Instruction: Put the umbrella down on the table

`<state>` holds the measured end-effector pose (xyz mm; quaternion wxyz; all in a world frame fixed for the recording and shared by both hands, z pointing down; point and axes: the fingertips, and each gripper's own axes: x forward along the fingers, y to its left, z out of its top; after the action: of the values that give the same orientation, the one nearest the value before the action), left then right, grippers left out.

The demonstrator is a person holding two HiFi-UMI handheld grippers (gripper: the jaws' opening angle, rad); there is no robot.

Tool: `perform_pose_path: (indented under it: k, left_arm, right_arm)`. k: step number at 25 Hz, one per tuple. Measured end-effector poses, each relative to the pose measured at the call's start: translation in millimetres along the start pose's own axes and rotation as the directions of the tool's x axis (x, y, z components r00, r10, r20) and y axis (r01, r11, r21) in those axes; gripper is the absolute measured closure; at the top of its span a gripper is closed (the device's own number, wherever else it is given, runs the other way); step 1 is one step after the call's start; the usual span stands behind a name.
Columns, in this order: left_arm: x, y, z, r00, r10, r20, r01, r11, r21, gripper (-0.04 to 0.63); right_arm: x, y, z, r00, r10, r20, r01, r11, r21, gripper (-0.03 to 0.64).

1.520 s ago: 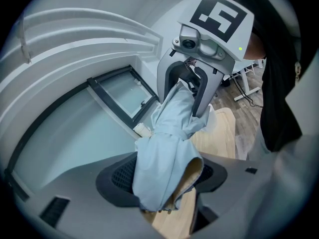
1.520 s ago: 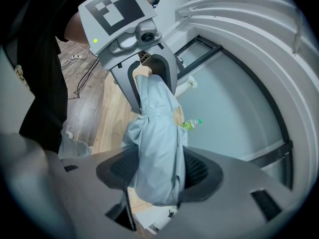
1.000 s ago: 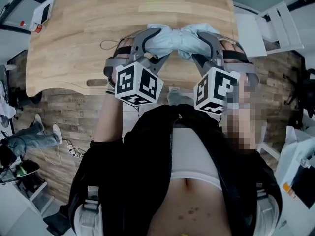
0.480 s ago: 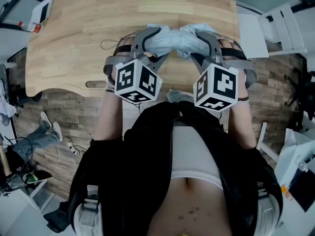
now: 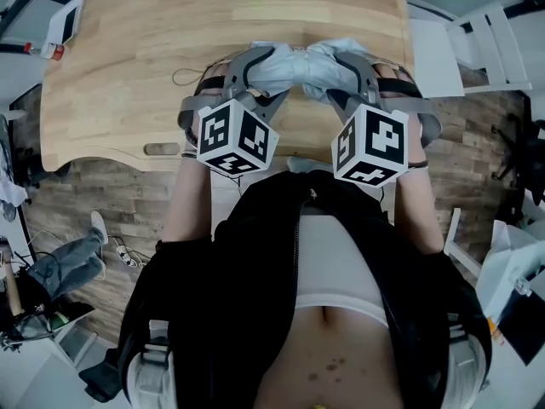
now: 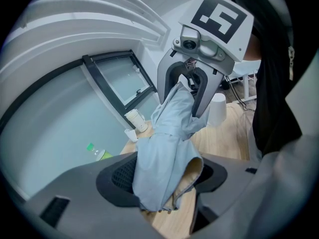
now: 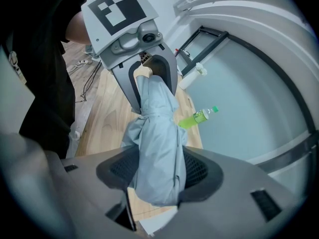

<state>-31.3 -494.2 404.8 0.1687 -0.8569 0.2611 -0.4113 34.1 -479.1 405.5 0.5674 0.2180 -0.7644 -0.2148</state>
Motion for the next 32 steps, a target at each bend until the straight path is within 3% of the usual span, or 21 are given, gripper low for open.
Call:
perform_pose_path:
  k: [32]
  left_arm:
    - [36.6, -12.7, -16.9, 0.997, -0.059, -0.05, 0.057, 0.998, -0.036, 0.314]
  right_arm:
    - [36.9, 11.5, -20.8, 0.996, 0.092, 0.012, -0.093, 0.995, 0.028, 0.354]
